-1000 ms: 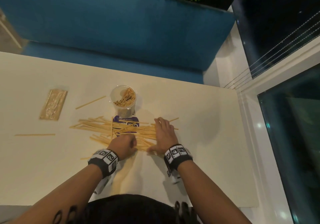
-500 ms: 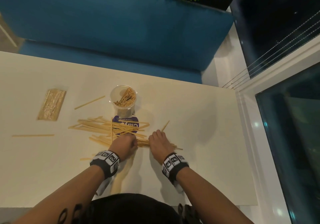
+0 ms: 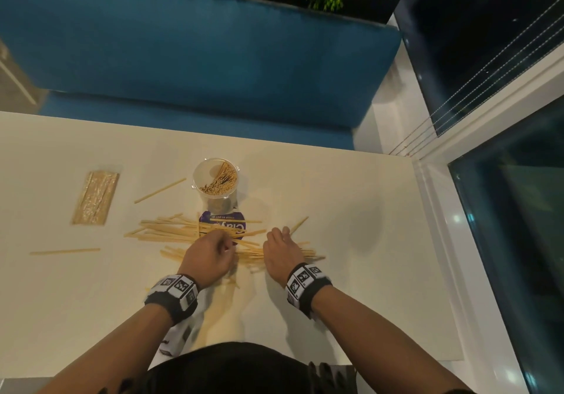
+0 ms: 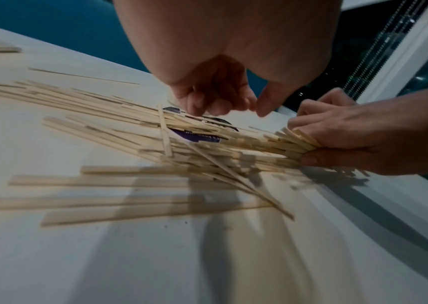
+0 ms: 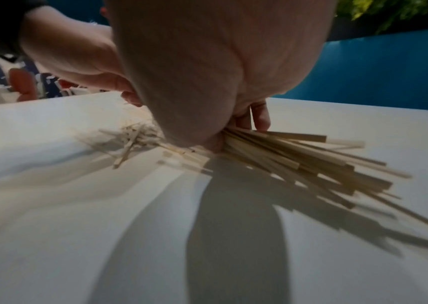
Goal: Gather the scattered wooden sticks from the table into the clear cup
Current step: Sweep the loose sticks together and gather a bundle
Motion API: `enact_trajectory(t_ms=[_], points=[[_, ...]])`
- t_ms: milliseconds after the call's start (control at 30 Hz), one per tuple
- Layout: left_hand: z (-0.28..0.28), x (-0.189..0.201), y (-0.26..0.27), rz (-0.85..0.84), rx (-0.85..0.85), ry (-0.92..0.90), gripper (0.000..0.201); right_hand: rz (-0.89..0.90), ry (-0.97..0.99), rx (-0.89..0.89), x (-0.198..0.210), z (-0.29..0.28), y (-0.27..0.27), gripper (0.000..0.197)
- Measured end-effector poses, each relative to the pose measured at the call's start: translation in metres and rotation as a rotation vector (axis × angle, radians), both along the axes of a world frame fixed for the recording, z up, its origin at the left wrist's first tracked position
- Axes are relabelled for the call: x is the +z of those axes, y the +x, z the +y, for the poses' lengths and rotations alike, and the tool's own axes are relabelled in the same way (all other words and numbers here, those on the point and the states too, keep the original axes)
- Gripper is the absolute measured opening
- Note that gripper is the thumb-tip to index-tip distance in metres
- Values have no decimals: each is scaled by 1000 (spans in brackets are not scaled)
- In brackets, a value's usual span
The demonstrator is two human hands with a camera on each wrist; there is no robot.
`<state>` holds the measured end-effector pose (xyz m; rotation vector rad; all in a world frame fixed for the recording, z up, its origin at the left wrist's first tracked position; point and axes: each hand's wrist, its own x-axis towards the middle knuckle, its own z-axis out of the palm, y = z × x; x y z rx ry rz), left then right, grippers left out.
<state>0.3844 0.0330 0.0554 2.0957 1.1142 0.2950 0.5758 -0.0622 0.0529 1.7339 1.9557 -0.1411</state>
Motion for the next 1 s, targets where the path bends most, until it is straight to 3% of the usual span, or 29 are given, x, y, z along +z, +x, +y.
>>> enact_trajectory(t_ms=[133, 300, 400, 533, 667, 867, 1000], points=[[6, 1, -4, -35, 180, 21, 3, 34, 73, -79, 13, -2, 3, 23], [7, -1, 3, 13, 180, -17, 22, 128, 117, -70, 21, -3, 5, 32], [4, 6, 13, -83, 170, -187, 35, 278, 107, -59, 25, 1, 2, 32], [5, 12, 22, -88, 281, -380, 43, 483, 63, -234, 32, 4, 2, 36], [12, 12, 27, -77, 322, -458, 46, 548, -3, -276, 31, 4, 0, 18], [17, 16, 38, -8, 293, -418, 39, 435, -36, -284, 40, 23, 1, 47], [11, 19, 46, -16, 244, -405, 39, 313, -31, -275, 59, 32, -5, 26]])
